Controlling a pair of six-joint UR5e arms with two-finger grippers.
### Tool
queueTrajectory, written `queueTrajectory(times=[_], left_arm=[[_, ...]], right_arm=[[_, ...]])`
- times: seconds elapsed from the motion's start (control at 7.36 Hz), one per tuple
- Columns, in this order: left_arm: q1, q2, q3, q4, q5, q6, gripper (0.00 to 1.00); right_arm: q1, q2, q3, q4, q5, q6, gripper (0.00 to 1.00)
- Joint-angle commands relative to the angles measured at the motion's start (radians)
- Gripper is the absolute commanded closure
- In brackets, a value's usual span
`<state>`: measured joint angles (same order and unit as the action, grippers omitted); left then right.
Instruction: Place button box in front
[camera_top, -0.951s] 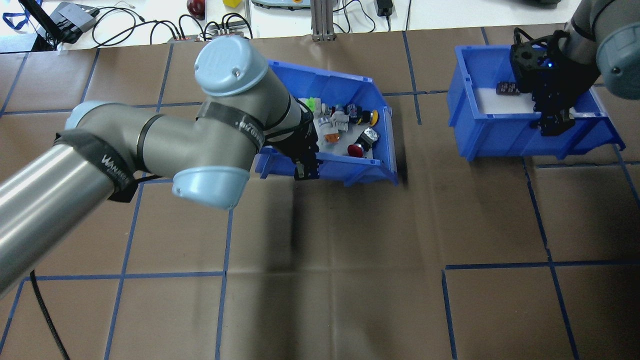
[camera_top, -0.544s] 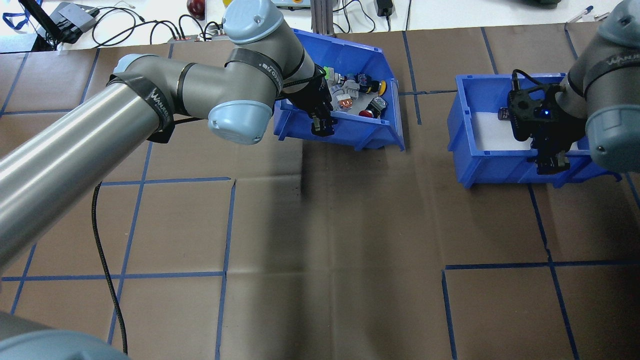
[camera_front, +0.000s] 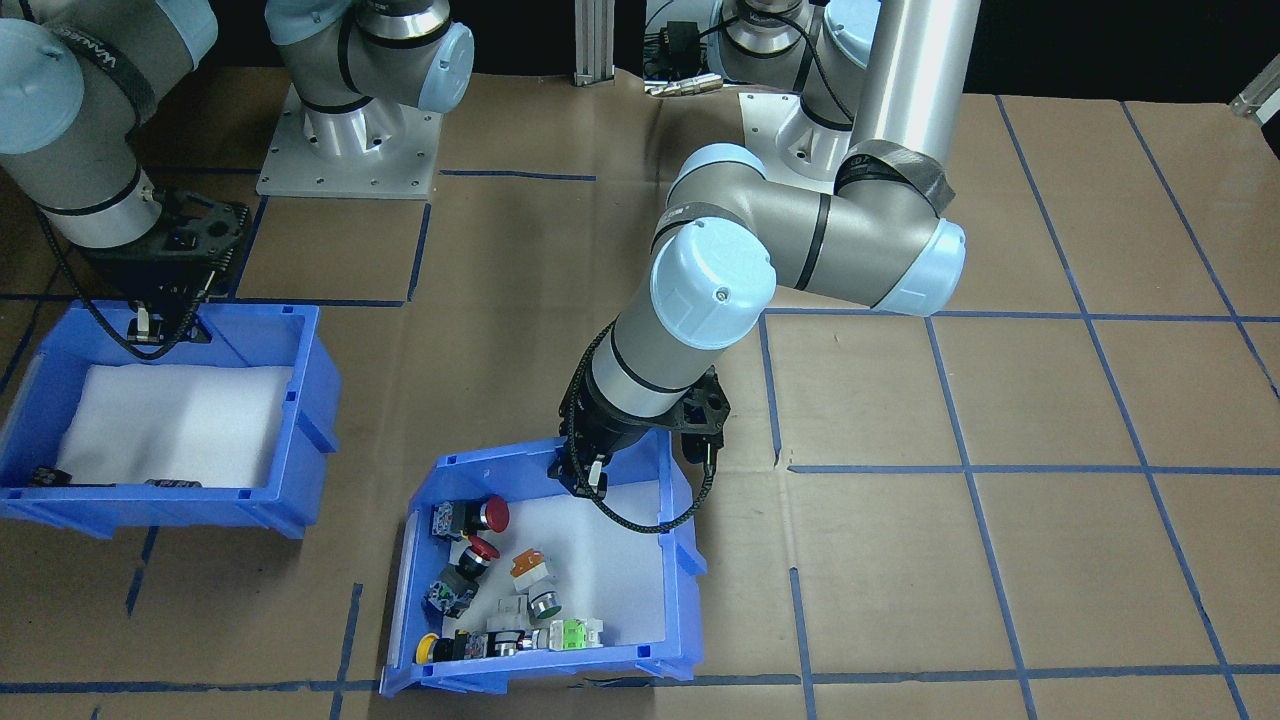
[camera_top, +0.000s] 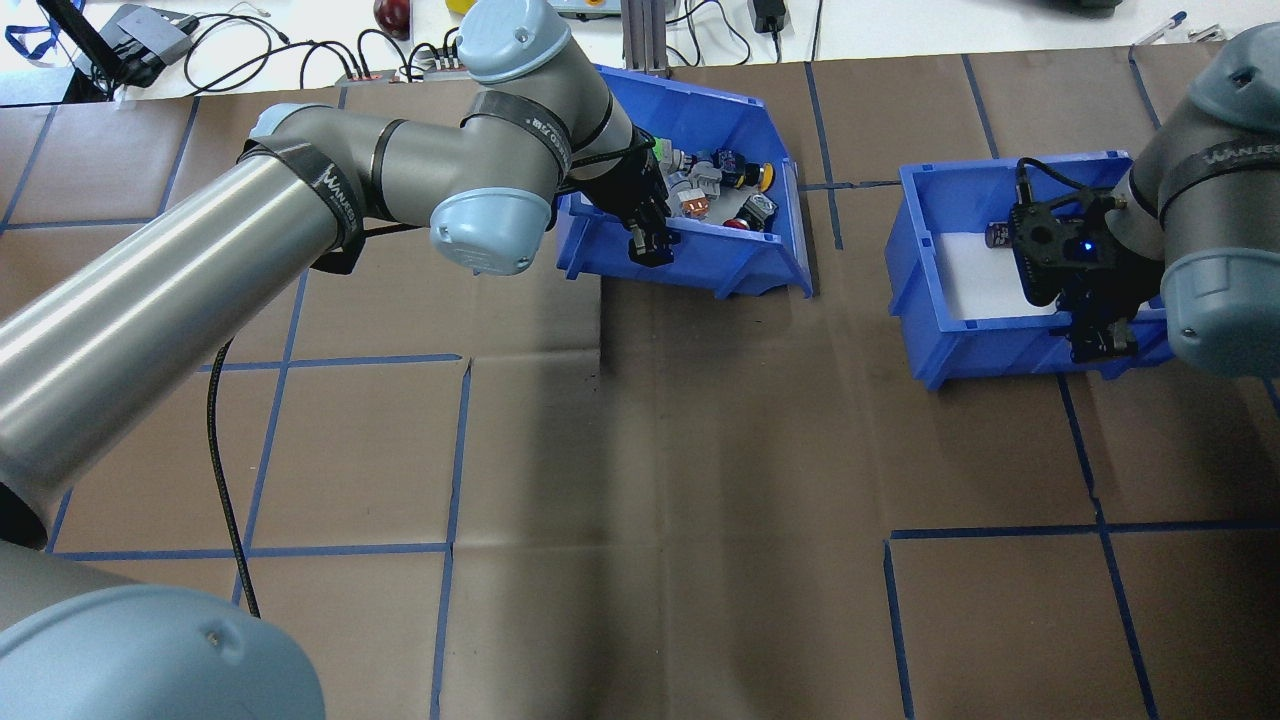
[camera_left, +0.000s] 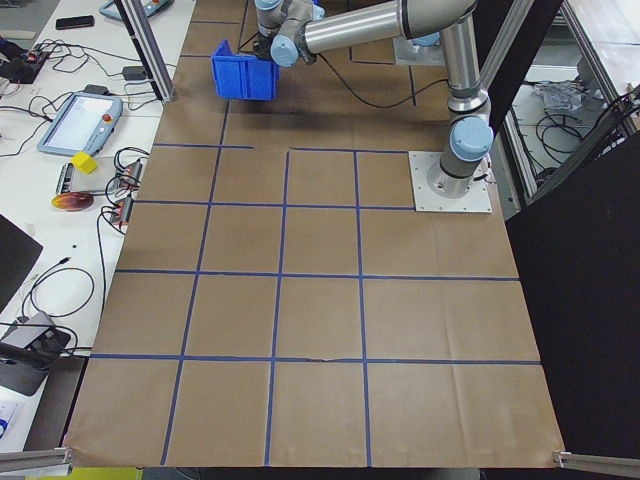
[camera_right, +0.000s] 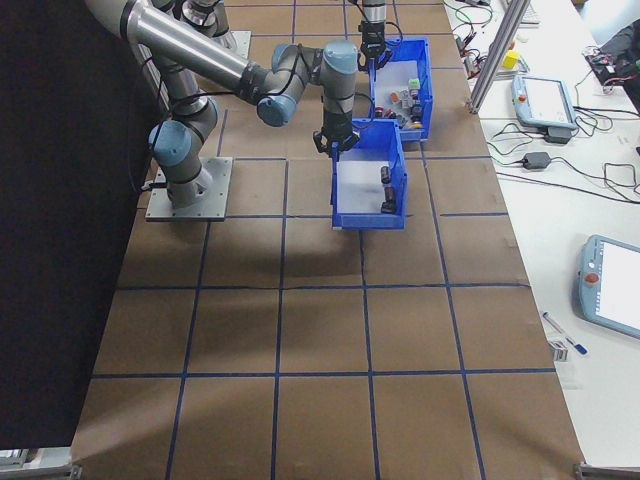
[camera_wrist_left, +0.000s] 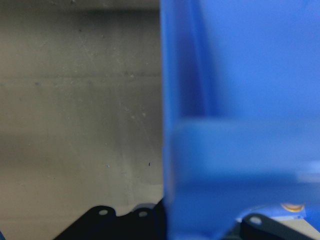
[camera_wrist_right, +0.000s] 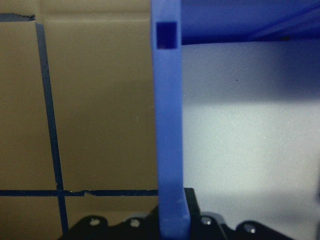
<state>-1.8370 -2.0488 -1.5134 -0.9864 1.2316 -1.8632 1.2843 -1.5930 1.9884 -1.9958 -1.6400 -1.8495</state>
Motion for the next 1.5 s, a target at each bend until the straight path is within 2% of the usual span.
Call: queueTrajectory(times=[0.0, 0.14, 0.27, 0.41, 0.54, 0.68, 0.95, 1.09, 1.22, 1.36], left_arm=[[0.002, -0.02, -0.001, 0.0, -0.001, 0.001, 0.96], [0.019, -0.027, 0.005, 0.0, 0.0, 0.001, 0.94], [0.034, -0.028, 0.002, 0.0, 0.003, 0.002, 0.85], [0.035, -0.028, -0.001, 0.0, 0.008, 0.002, 0.62], [0.038, -0.022, -0.004, 0.0, 0.02, 0.002, 0.47], [0.038, -0.016, 0.004, 0.002, 0.067, 0.002, 0.02], [0.038, 0.022, 0.004, -0.005, 0.086, 0.012, 0.01], [0.039, 0.073, -0.01, -0.021, 0.164, 0.118, 0.02], [0.041, 0.126, -0.025, -0.061, 0.205, 0.275, 0.02], [0.044, 0.181, -0.011, -0.192, 0.215, 0.474, 0.02]], right_arm=[[0.001, -0.008, 0.016, -0.001, 0.003, -0.002, 0.92], [0.003, -0.016, 0.02, -0.001, 0.002, 0.003, 0.92], [0.003, -0.019, 0.02, -0.001, 0.002, 0.004, 0.92], [0.003, -0.016, 0.02, -0.001, 0.005, 0.004, 0.92], [0.004, -0.019, 0.02, 0.0, 0.005, 0.004, 0.92], [0.004, -0.019, 0.021, -0.001, 0.008, 0.006, 0.92], [0.009, -0.027, 0.027, 0.002, 0.011, 0.012, 0.92], [0.009, -0.047, 0.047, 0.003, 0.012, 0.024, 0.92], [0.018, -0.076, 0.076, 0.006, 0.017, 0.076, 0.92], [0.041, -0.114, 0.11, 0.005, 0.017, 0.097, 0.91]])
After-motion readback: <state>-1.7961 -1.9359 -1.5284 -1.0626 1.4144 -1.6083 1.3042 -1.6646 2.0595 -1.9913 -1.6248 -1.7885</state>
